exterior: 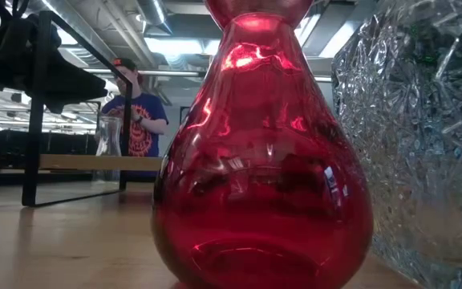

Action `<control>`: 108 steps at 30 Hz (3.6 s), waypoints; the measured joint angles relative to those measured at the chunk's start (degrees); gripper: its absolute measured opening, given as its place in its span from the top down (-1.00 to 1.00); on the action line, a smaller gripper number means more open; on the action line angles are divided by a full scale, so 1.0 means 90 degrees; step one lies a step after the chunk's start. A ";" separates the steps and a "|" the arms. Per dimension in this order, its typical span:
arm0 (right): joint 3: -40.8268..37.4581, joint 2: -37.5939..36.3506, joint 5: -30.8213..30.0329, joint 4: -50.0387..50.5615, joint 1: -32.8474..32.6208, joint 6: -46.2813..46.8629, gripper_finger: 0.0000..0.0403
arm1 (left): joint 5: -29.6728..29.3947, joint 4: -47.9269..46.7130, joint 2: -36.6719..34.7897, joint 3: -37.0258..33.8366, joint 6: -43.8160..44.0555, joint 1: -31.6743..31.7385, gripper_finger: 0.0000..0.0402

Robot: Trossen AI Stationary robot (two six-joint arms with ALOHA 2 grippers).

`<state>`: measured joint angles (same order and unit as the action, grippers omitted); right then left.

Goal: Sort vases onto shelf

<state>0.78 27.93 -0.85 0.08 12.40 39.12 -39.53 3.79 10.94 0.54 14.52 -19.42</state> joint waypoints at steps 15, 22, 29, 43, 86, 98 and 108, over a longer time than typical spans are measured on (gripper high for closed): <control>0.0000 -0.0001 0.0001 0.0000 -0.0001 0.0001 1.00 | -0.0002 0.0000 0.0000 -0.0001 -0.0002 -0.0002 0.34; 0.0000 0.0000 -0.0003 0.0000 0.0000 -0.0004 1.00 | -0.0002 0.0000 0.0000 -0.0001 -0.0002 -0.0001 0.34; 0.0000 0.0001 -0.0290 -0.0047 0.0000 -0.0062 1.00 | -0.0036 0.0000 -0.0002 0.0000 -0.0002 0.0000 0.34; -0.0019 0.0008 -0.0718 -0.1559 0.0000 -0.0263 1.00 | -0.0023 0.0008 -0.0002 -0.0002 0.0029 0.0000 0.34; 0.0007 -0.0001 -0.1456 -0.5285 0.0000 0.0456 1.00 | -0.0183 0.0834 -0.0004 -0.0002 0.4115 0.0000 0.34; 0.0639 0.0006 -0.1557 -0.5766 0.0000 0.0083 1.00 | -0.0236 0.2825 -0.0012 -0.0002 0.2220 0.0000 0.34; 0.2101 0.0393 -0.1053 -0.5745 -0.0002 -0.0550 1.00 | 0.0594 0.6037 -0.0013 0.0843 -0.0795 0.0000 0.34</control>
<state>19.68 31.47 -10.33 -51.62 12.38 34.17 -34.18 58.12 10.82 8.12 7.37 -19.42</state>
